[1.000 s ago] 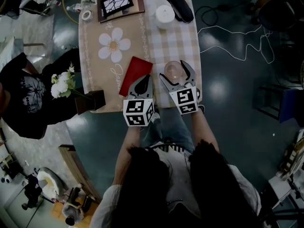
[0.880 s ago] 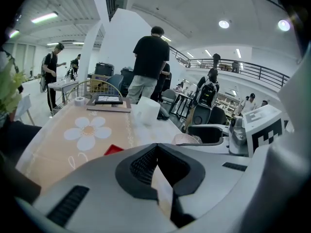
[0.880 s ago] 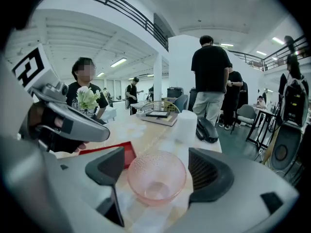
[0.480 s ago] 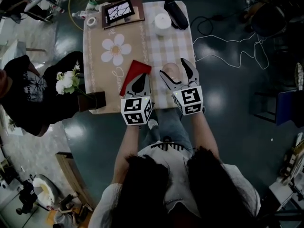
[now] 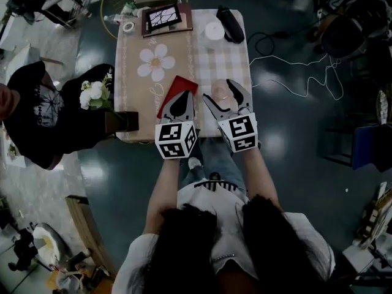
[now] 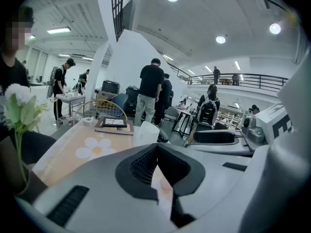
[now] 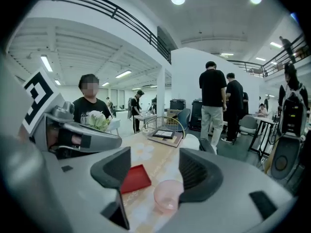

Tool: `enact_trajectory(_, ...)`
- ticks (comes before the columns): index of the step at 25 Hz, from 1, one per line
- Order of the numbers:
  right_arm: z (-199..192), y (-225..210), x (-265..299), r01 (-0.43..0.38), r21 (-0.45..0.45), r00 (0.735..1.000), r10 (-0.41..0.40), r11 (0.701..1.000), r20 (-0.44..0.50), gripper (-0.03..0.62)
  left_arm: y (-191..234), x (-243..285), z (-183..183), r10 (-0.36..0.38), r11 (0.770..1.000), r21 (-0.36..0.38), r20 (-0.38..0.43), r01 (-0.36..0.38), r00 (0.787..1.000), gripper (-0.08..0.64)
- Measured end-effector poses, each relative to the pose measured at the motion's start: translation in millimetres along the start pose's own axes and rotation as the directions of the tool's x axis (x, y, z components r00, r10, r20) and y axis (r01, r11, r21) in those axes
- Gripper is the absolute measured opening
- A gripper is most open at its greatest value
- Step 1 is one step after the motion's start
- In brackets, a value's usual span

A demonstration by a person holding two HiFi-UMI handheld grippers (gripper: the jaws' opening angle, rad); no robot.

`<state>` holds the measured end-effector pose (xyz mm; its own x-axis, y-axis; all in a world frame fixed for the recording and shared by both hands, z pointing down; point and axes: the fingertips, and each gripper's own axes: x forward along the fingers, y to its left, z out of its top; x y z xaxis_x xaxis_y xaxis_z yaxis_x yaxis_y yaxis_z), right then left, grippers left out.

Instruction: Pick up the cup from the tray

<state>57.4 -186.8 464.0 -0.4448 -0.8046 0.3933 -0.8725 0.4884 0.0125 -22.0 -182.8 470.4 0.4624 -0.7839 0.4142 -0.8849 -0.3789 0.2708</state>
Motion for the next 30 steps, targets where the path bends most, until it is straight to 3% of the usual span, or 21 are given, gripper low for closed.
enact_trajectory(2, 2.0, 0.9, -6.3, 0.029, 0.017, 1.0, -0.029, 0.999, -0.003, 0.189, -0.8, -7.7, 1.2, 0.005, 1.0, 0.002, 0.009, -0.005, 1.0, 0.008)
enact_trajectory(8, 12.2, 7.0, -20.3, 0.061, 0.034, 0.998, -0.062, 0.998, 0.015, 0.011, -7.0, -27.3, 4.2, 0.016, 1.0, 0.022, 0.034, -0.017, 0.999, 0.008)
enact_trajectory(14, 11.2, 31.1, -34.1, 0.04, 0.052, 0.999, -0.041, 0.998, 0.03, 0.008, -15.9, -51.1, 5.5, 0.014, 1.0, 0.016, 0.066, -0.015, 0.998, 0.008)
enact_trajectory(30, 20.7, 62.0, -53.2, 0.069, -0.023, 0.997, -0.068, 0.997, 0.035, 0.006, -26.6, -83.1, 6.7, -0.007, 0.998, 0.07, 0.098, 0.0, 0.995, 0.008)
